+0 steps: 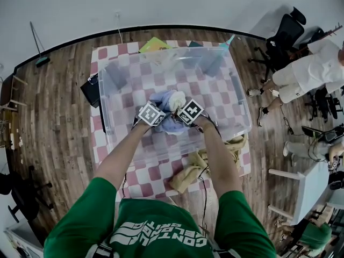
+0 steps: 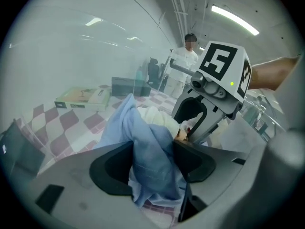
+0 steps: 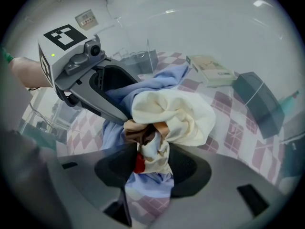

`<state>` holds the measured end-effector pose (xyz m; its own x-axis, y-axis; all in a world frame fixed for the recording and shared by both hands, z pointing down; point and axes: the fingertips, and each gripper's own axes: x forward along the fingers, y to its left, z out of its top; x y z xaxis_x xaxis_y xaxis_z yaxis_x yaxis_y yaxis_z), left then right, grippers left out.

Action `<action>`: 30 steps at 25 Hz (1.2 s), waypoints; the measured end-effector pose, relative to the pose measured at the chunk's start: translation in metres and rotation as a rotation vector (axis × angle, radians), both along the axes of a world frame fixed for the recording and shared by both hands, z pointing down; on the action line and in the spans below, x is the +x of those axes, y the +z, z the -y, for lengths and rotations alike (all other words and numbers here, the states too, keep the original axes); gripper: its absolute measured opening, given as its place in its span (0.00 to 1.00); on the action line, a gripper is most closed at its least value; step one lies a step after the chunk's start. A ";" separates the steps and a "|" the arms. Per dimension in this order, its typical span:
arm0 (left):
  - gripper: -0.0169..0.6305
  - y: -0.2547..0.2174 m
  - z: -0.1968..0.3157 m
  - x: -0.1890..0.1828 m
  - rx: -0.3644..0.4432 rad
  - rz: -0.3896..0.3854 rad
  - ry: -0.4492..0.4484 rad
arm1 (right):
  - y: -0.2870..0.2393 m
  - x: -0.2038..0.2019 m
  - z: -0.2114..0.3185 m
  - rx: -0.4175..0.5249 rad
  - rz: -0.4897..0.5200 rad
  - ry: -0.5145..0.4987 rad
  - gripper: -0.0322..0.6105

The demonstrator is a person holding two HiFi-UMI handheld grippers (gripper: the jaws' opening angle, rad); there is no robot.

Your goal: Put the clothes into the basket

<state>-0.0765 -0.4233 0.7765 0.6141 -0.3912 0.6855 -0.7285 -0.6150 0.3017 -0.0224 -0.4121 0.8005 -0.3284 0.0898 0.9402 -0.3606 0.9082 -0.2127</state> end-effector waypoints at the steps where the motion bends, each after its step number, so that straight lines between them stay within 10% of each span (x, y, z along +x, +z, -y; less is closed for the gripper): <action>1: 0.41 -0.001 0.002 -0.003 0.007 0.015 -0.003 | -0.002 0.001 0.003 0.005 0.000 0.007 0.35; 13: 0.42 -0.074 0.018 -0.012 0.142 0.014 -0.058 | -0.107 0.005 0.034 0.256 0.127 0.062 0.36; 20: 0.08 -0.157 0.004 0.013 0.294 -0.052 -0.101 | -0.191 0.017 0.030 0.458 0.259 0.104 0.10; 30: 0.03 -0.257 -0.083 0.079 0.457 -0.151 -0.132 | -0.293 0.077 -0.061 0.552 0.562 0.162 0.06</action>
<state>0.0024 -0.3399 0.5191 0.6183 -0.7119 0.3330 -0.7780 -0.6145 0.1307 0.0545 -0.3512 0.5079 -0.7347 -0.4290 0.5255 -0.4693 0.8808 0.0629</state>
